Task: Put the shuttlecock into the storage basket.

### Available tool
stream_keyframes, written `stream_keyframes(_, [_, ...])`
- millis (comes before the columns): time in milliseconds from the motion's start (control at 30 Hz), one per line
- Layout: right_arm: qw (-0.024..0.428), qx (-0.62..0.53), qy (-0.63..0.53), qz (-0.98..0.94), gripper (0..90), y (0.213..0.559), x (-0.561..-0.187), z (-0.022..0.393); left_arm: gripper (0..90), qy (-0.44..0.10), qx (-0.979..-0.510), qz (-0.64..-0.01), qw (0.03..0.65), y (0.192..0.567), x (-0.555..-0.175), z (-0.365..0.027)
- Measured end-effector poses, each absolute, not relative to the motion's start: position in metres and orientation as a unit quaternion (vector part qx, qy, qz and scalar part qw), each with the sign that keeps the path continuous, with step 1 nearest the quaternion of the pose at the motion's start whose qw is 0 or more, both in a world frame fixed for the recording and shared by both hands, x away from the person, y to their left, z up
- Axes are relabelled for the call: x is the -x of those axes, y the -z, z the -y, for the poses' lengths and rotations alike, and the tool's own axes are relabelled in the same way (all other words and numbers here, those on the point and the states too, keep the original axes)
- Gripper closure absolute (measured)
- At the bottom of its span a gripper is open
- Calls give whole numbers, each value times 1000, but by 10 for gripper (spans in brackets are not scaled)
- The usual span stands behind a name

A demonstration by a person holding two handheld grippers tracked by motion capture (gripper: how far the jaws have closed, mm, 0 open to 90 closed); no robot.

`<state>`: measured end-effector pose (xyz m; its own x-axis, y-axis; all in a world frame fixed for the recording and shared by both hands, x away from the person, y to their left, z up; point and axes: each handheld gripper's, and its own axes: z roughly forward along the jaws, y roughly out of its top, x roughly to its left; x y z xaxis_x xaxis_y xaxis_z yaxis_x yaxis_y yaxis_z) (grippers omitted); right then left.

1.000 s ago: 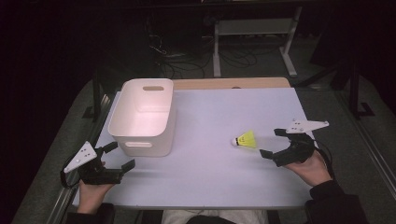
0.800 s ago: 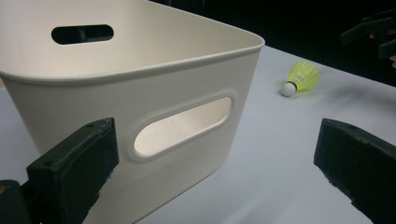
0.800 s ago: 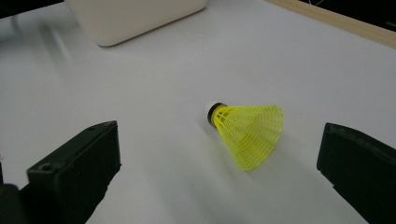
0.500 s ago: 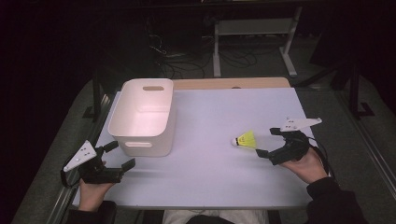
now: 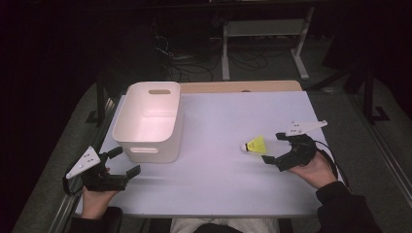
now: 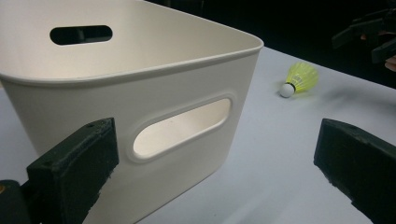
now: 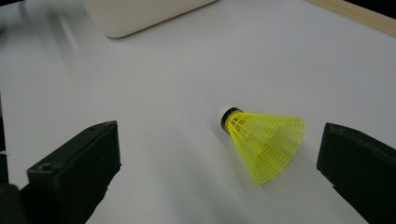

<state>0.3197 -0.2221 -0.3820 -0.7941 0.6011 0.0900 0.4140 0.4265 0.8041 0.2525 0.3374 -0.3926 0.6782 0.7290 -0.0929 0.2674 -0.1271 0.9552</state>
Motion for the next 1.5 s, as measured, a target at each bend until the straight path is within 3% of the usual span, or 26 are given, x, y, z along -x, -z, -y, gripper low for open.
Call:
stream_keyframes(333, [95,-297,-432,-846,0,386,-324,214,0,-204,-722,-344,565,393,-254,-338])
stream_keyframes(867, [67,-278,-416,-863,141,390,-330,204,0,-199,-722,-343,567,393,-259,-335])
stream_keyframes(1133, [55,-274,-395,-875,342,395,-331,200,0,-198,-723,-342,566,393,-260,-335])
stream_keyframes(1400, [39,-273,-391,-878,682,400,-331,201,0,-196,-725,-341,566,394,-261,-335])
stream_keyframes(1500, [33,-273,-388,-879,750,402,-332,202,0,-196,-724,-340,567,393,-261,-335])
